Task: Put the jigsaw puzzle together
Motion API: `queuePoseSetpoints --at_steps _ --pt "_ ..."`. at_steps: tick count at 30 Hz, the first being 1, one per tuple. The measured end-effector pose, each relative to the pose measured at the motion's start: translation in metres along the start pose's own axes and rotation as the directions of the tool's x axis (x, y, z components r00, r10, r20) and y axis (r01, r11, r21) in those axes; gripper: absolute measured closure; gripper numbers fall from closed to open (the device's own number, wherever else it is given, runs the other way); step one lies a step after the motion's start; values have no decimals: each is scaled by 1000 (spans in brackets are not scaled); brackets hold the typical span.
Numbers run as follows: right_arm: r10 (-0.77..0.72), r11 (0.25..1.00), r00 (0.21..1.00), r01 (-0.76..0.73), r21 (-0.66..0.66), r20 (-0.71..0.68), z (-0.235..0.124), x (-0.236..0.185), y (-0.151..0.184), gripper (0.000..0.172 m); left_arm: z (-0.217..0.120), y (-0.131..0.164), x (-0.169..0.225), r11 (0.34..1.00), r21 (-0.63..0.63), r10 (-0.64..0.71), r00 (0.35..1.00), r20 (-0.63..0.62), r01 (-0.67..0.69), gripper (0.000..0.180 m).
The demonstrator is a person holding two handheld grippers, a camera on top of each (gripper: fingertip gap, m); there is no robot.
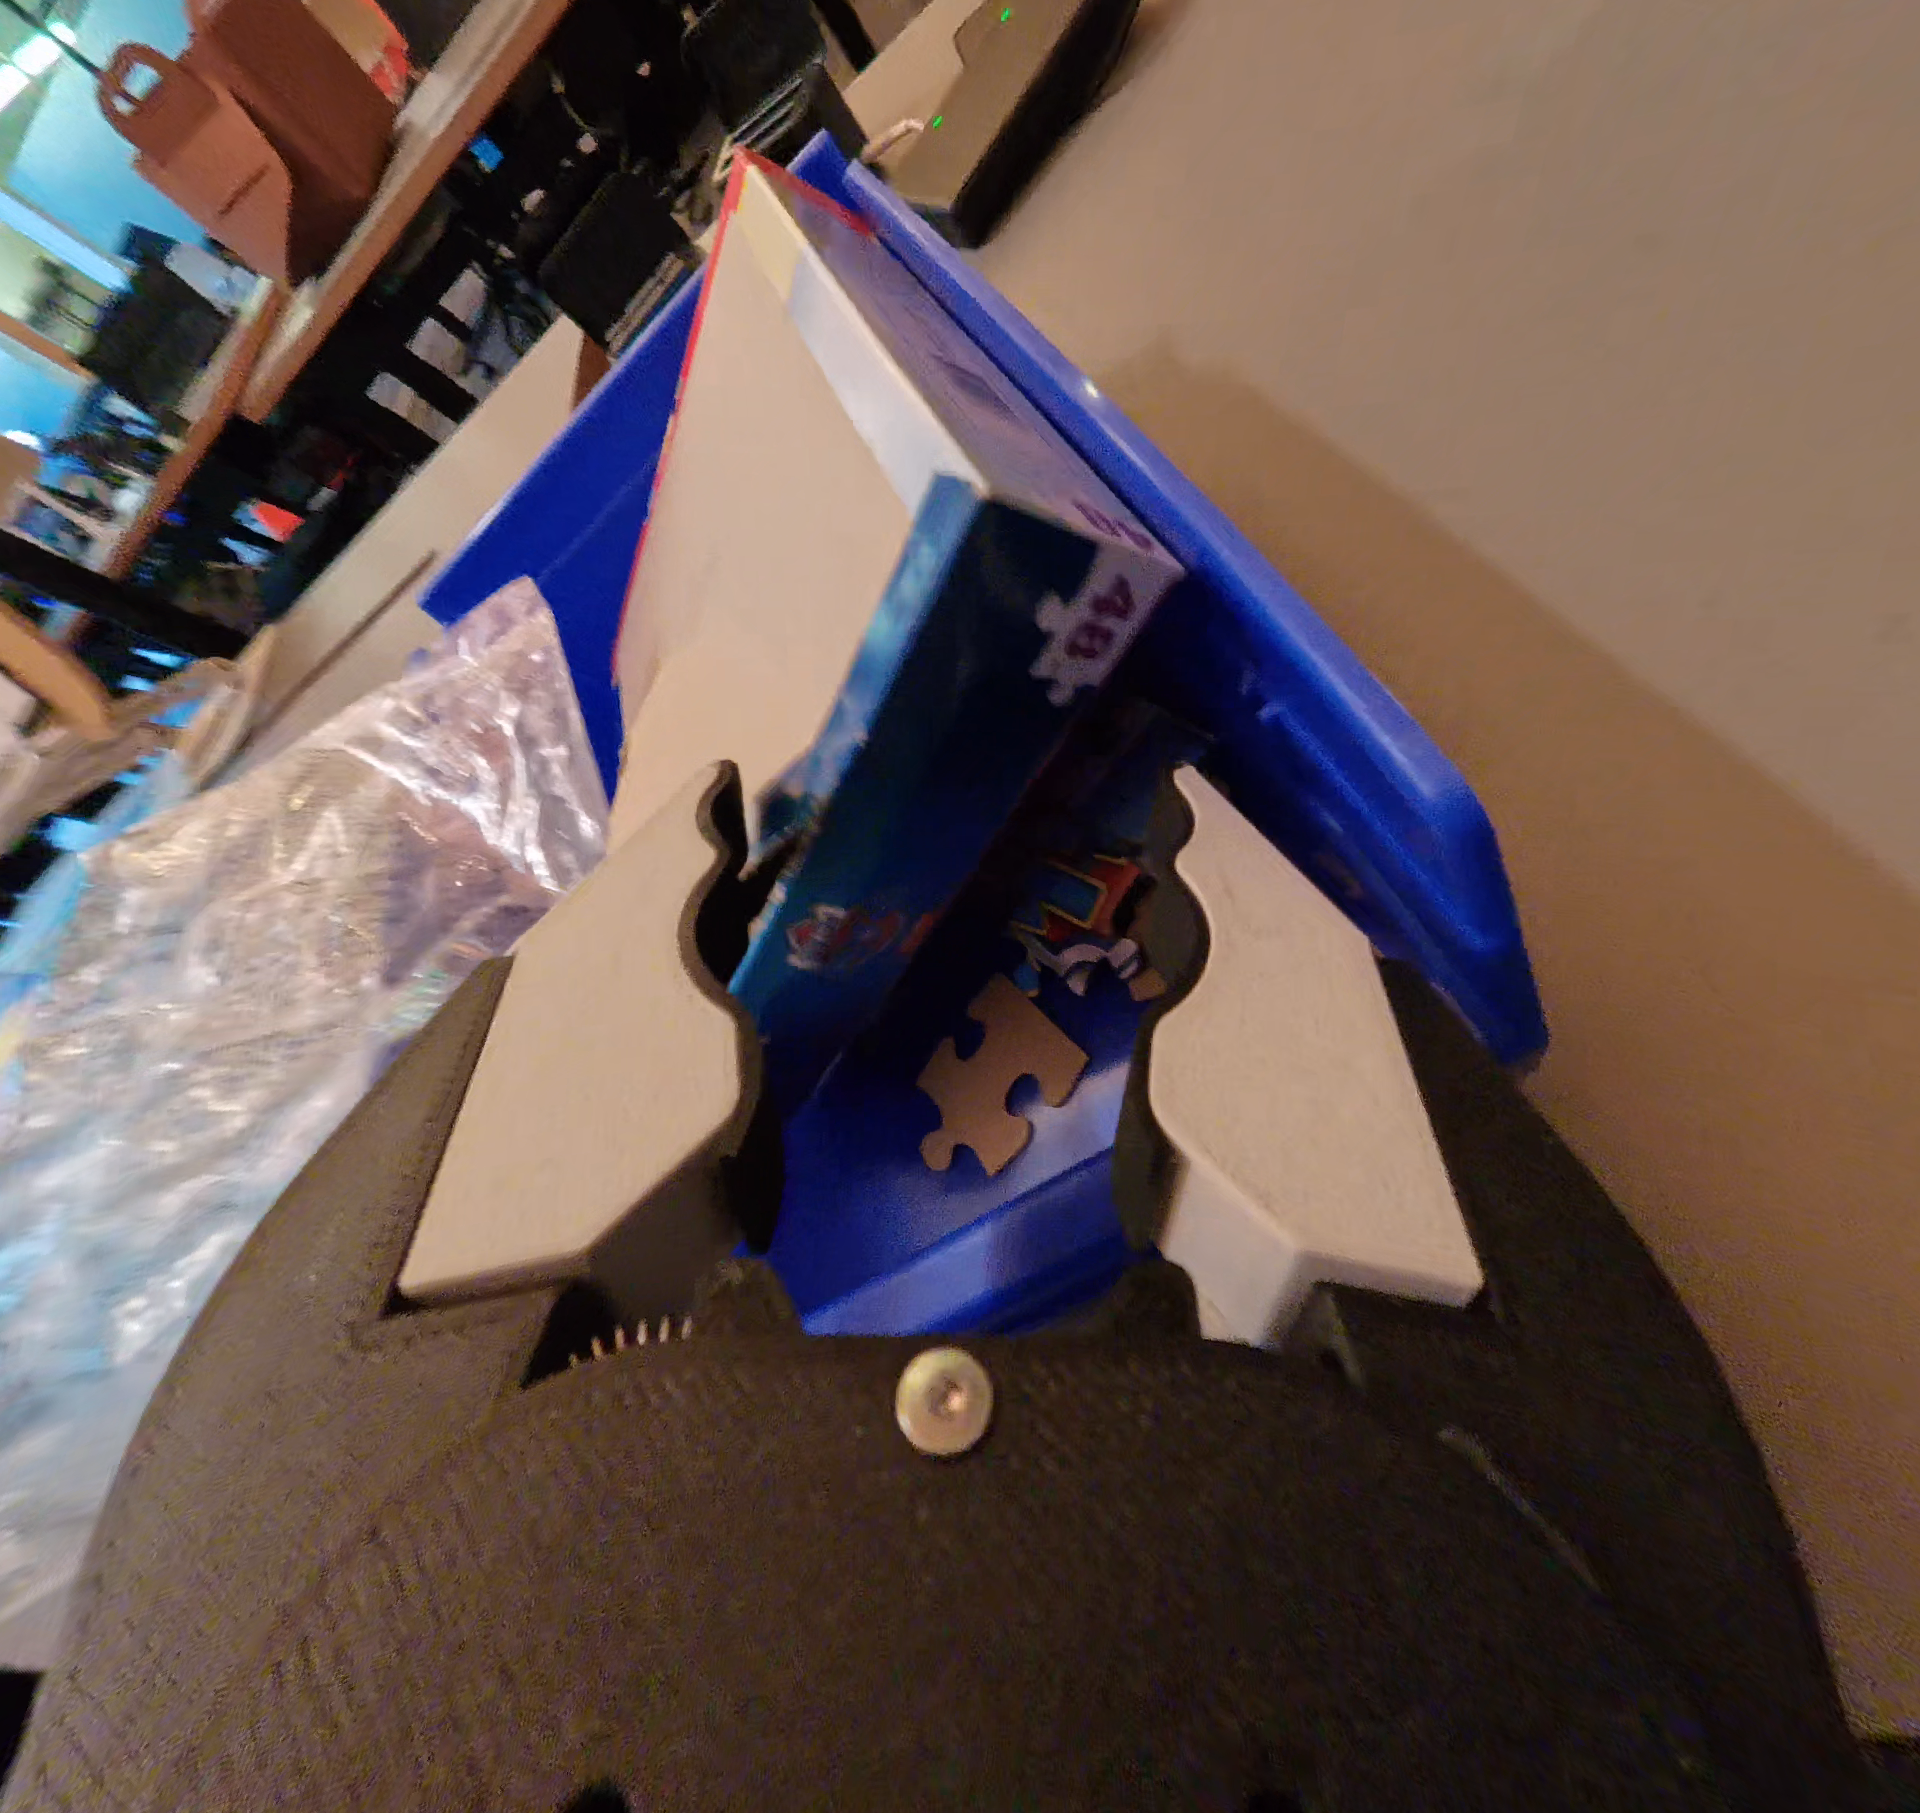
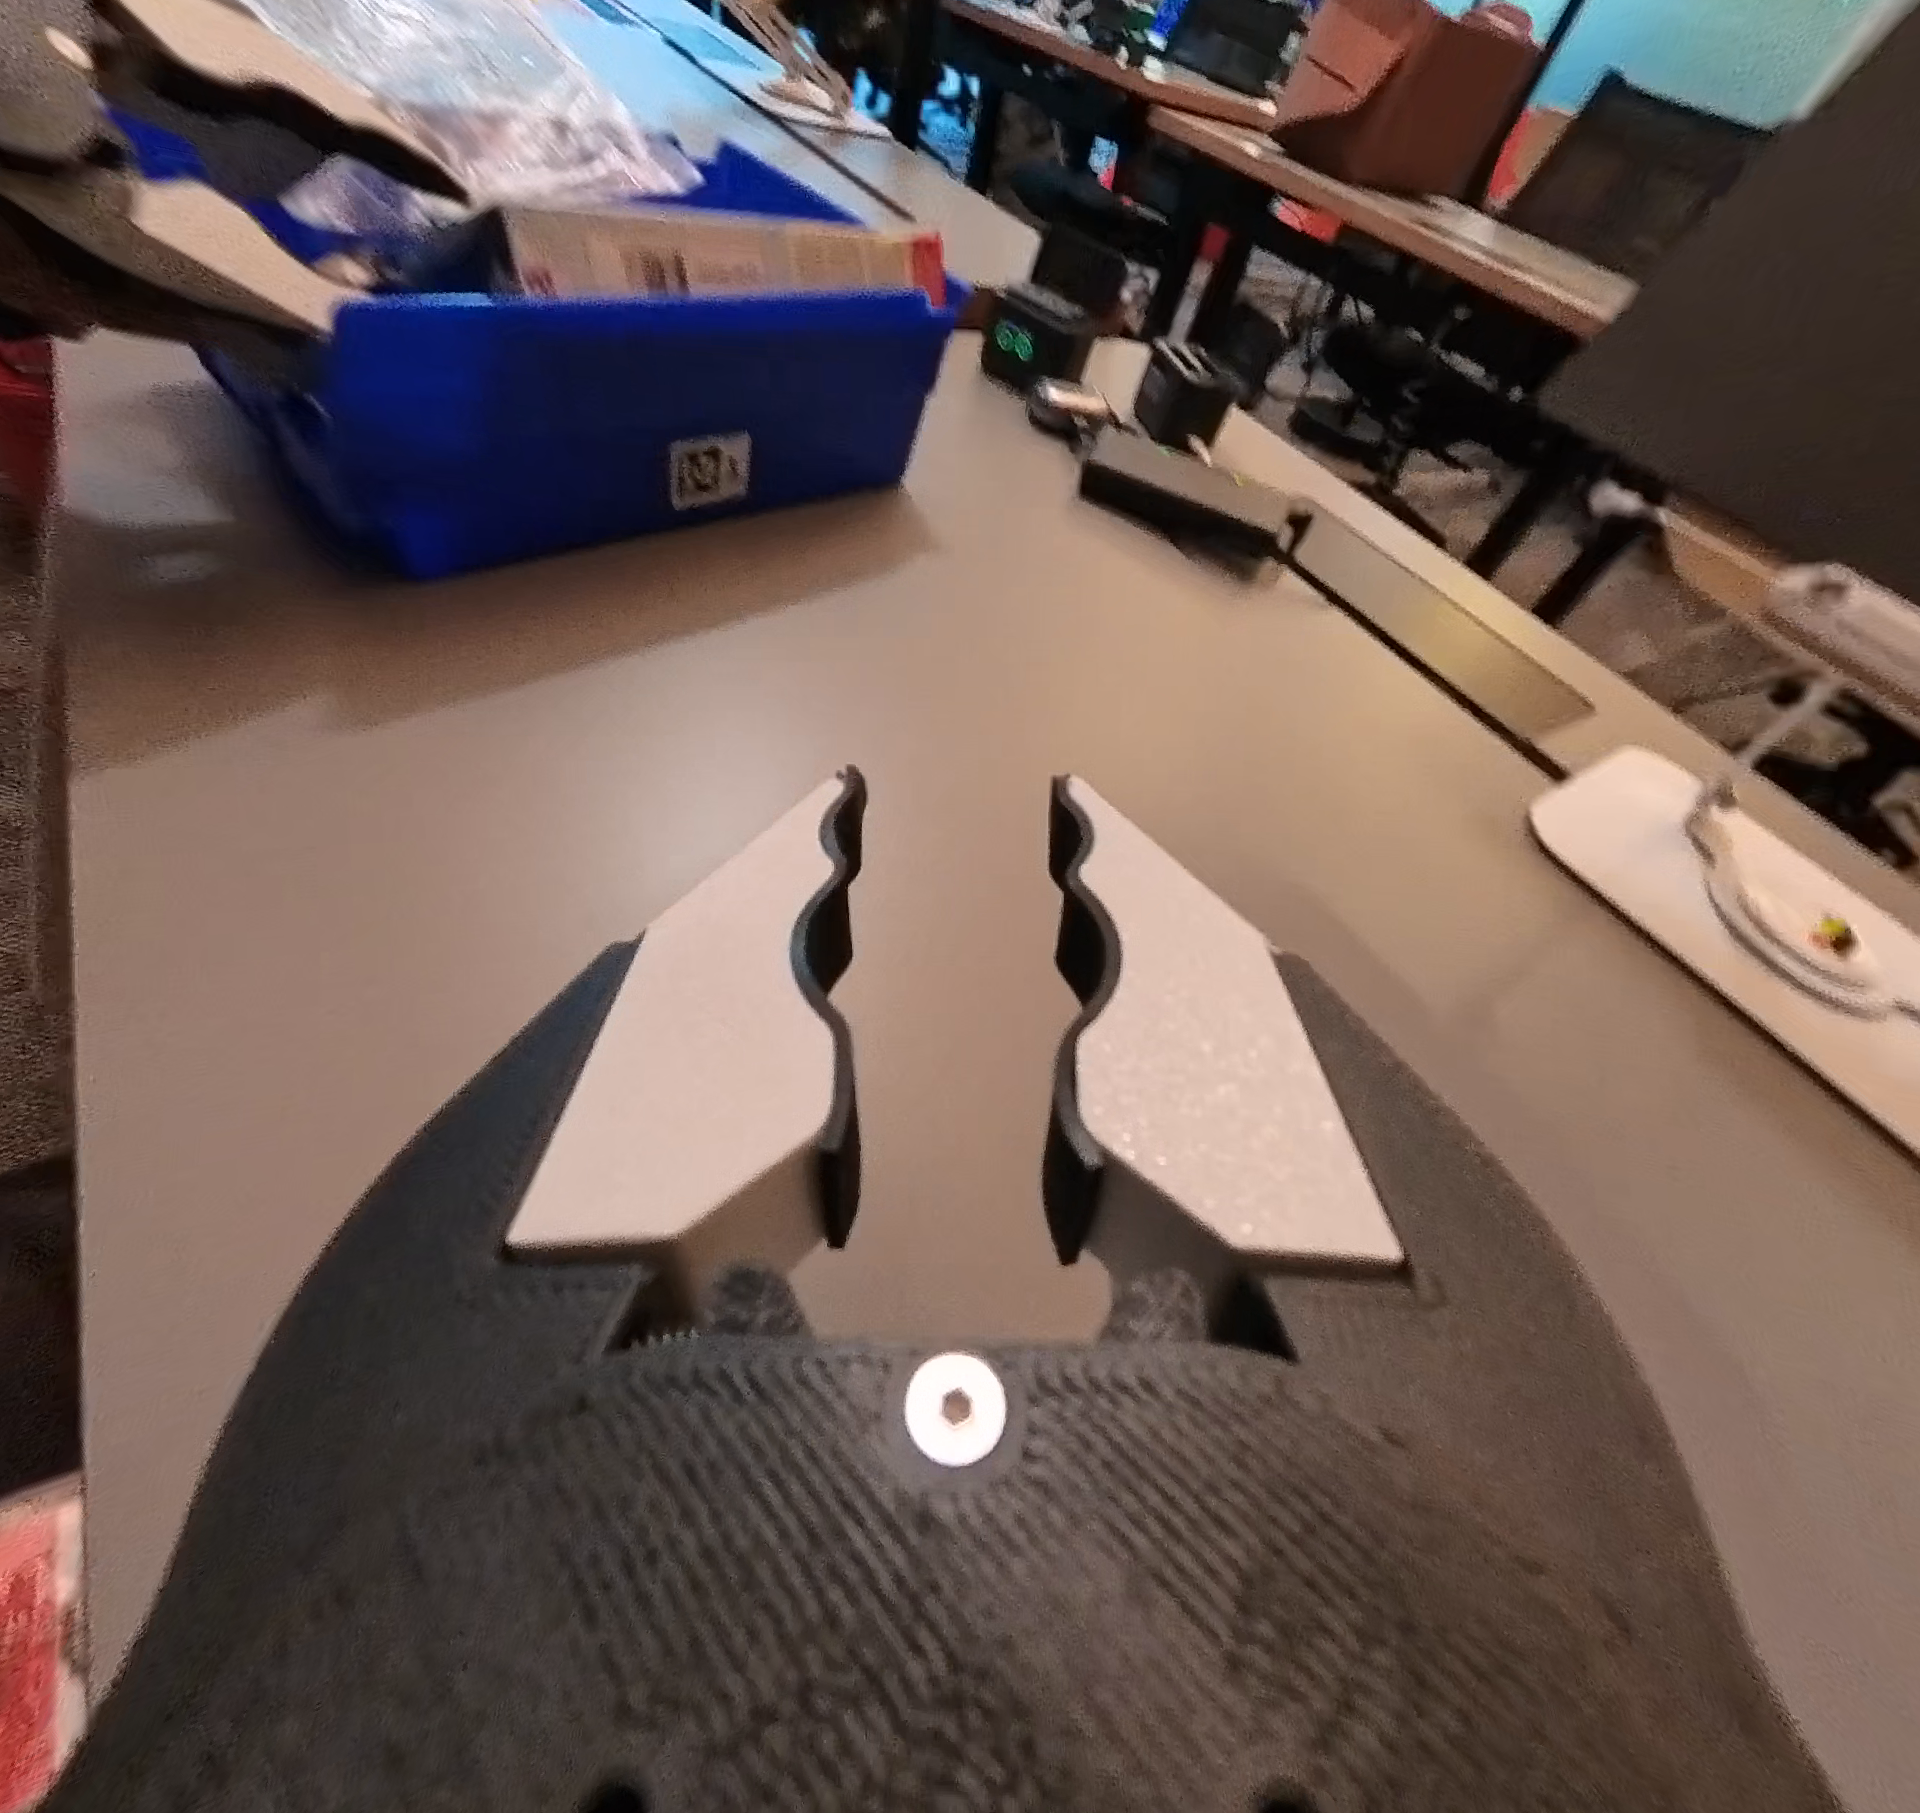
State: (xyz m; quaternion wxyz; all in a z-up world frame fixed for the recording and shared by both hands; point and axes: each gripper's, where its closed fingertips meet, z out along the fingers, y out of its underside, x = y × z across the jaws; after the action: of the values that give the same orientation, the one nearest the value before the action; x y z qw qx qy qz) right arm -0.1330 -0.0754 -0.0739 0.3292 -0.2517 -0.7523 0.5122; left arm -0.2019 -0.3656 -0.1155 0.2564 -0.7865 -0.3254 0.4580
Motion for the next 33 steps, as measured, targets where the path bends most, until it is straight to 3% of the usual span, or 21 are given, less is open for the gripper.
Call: queuePoseSetpoints --at_steps 3,5,8,11,16,20,24,29,33 --pt "11 998 999 -13 56 48 12 -14 -26 137 4 -3 -15 989 -50 144 984 107 -139 99" --pt "44 996 995 -51 80 84 17 -22 -34 137 12 -3 -12 975 -88 210 974 84 -202 101" --pt "68 995 993 -75 67 93 22 -27 -27 137 22 1 -1 946 -127 302 953 25 -297 126" --pt "77 996 994 -80 42 78 19 -24 -16 137 14 -20 -15 927 -50 376 914 153 -373 139" --pt "115 993 992 -116 27 52 6 -11 -1 138 -25 -64 -47 963 198 139 966 220 -184 139" --pt "145 988 989 -147 39 40 -1 -4 3 138 -57 -89 -71 936 347 -20 977 213 -56 140" --pt "164 985 986 -166 56 41 -5 -2 3 139 -80 -116 -80 907 417 -40 972 230 -61 139" --pt "159 984 987 -160 74 28 -13 1 4 139 -96 -159 -72 882 439 46 960 276 -168 140" --pt "171 981 985 -171 93 12 -24 7 6 139 -115 -211 -49 807 585 -10 989 149 -80 141"
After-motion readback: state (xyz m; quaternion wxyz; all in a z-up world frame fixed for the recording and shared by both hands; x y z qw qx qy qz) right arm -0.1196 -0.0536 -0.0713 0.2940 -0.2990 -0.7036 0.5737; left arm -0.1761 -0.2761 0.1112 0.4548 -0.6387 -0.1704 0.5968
